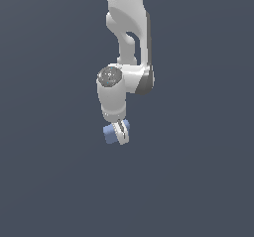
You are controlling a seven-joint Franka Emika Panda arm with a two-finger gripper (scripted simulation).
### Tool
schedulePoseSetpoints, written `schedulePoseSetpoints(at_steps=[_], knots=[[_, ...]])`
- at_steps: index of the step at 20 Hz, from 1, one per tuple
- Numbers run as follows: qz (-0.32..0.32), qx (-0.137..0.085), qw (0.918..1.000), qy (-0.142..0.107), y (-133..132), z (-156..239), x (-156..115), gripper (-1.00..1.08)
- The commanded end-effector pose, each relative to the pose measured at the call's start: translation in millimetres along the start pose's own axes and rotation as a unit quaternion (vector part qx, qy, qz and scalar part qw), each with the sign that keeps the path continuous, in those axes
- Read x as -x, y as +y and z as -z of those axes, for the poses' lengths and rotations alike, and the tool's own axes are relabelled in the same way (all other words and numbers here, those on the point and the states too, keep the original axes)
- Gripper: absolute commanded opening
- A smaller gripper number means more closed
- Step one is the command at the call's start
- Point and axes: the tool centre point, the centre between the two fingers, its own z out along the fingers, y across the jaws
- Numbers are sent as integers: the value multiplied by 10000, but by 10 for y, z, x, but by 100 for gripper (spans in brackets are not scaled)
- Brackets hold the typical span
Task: Pick up the object and move it to a goal position.
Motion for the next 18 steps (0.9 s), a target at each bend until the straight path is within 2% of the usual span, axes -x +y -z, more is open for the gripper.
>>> schedulePoseSetpoints(at_steps=[1,6,14,18], knots=[[7,-7,10000,1,-27,73,111,-100],[7,-7,10000,1,-93,296,457,-100],[5,-6,10000,8,-243,765,1175,-100],[5,-6,10000,8,-303,928,1423,-100]])
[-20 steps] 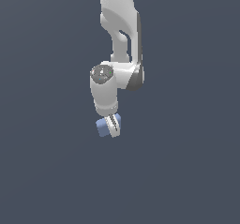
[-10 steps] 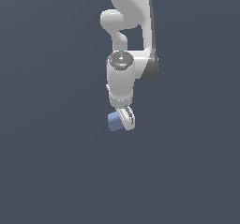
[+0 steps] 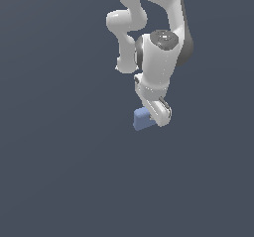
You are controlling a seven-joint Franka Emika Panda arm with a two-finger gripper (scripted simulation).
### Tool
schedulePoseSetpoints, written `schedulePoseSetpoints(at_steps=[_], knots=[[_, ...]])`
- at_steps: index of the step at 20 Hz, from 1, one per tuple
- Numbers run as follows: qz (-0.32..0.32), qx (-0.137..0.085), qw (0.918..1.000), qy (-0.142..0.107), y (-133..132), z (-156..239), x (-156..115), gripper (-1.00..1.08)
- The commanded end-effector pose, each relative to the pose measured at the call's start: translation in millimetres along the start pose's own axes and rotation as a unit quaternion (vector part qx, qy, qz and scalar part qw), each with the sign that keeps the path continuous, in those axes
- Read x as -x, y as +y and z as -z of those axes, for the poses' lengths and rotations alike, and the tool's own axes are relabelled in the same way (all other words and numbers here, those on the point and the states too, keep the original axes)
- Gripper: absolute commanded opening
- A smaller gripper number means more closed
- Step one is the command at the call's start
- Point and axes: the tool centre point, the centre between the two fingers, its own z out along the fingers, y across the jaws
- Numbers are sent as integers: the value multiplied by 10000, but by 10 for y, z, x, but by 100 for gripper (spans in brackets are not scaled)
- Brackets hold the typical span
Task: Pick up the object and move it to a goal position.
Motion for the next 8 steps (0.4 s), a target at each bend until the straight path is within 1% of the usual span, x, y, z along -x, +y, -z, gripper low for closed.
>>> schedulePoseSetpoints(at_steps=[1,4,8], knots=[[-9,3,10000,2,-30,93,134,-100],[-9,3,10000,2,-61,160,236,-100],[-9,2,10000,0,-81,193,283,-100]])
